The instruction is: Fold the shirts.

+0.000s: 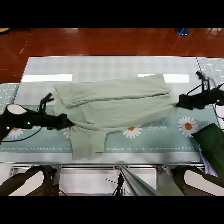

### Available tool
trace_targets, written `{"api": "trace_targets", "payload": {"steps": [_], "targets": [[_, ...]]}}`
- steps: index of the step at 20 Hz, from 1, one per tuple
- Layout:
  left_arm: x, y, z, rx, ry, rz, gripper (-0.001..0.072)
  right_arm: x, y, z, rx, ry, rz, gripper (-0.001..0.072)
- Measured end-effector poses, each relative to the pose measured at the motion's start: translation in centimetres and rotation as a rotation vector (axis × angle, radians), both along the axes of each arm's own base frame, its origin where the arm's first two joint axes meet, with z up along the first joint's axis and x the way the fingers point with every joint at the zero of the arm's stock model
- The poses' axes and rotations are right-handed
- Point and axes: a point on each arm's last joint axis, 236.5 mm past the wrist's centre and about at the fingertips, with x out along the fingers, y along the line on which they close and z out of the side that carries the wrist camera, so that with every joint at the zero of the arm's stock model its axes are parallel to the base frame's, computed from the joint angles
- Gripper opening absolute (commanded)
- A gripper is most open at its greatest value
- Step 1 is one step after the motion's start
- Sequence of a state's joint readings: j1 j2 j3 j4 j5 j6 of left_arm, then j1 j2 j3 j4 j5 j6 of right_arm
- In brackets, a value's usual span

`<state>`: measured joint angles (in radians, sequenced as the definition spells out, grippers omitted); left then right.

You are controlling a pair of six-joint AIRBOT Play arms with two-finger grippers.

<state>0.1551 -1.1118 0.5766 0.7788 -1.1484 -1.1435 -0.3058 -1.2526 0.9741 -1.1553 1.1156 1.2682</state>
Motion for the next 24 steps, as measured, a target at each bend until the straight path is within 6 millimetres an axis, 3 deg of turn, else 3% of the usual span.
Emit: {"api": "trace_targets", "payload": {"steps": [2, 4, 7, 10, 12, 16, 22, 23, 24], "targets": [[3.1, 0.4, 3.2, 0.009, -0.100, 0.011, 0.0019, 2.7, 0.4, 3.5, -0.024, -0.129, 0.005, 0.0021], [5.7, 0.7, 6.0, 0.015, -0.186, 0.022, 0.0019, 5.0, 1.4, 5.4, -0.036, -0.222, 0.016, 0.0021], [9.2, 1.5, 8.8, 0.038, -0.292, 0.063, 0.0019, 8.5, 2.6, 6.0, -0.051, -0.327, -0.004, 0.0021], [12.2, 2.2, 10.1, 0.050, -0.345, 0.092, 0.0019, 11.9, 2.8, 5.5, -0.047, -0.405, -0.075, 0.0021], [14.2, 2.7, 10.2, 0.056, -0.357, 0.105, 0.0019, 13.7, 2.8, 4.9, -0.026, -0.439, -0.132, 0.0021], [17.7, 3.4, 8.5, 0.056, -0.331, 0.115, 0.0019, 16.2, 2.0, 3.2, -0.014, -0.484, -0.222, 0.0021], [20.7, 3.9, 4.0, 0.050, -0.250, 0.119, 0.0021, 17.4, 1.2, -0.8, -0.021, -0.456, -0.277, 0.0027], [20.9, 3.9, 3.2, 0.049, -0.235, 0.119, 0.0023, 17.4, 1.1, -1.5, -0.022, -0.445, -0.279, 0.0105], [21.0, 4.0, 2.5, 0.049, -0.223, 0.121, 0.0069, 17.4, 1.1, -1.9, -0.023, -0.439, -0.282, 0.0241]]}}
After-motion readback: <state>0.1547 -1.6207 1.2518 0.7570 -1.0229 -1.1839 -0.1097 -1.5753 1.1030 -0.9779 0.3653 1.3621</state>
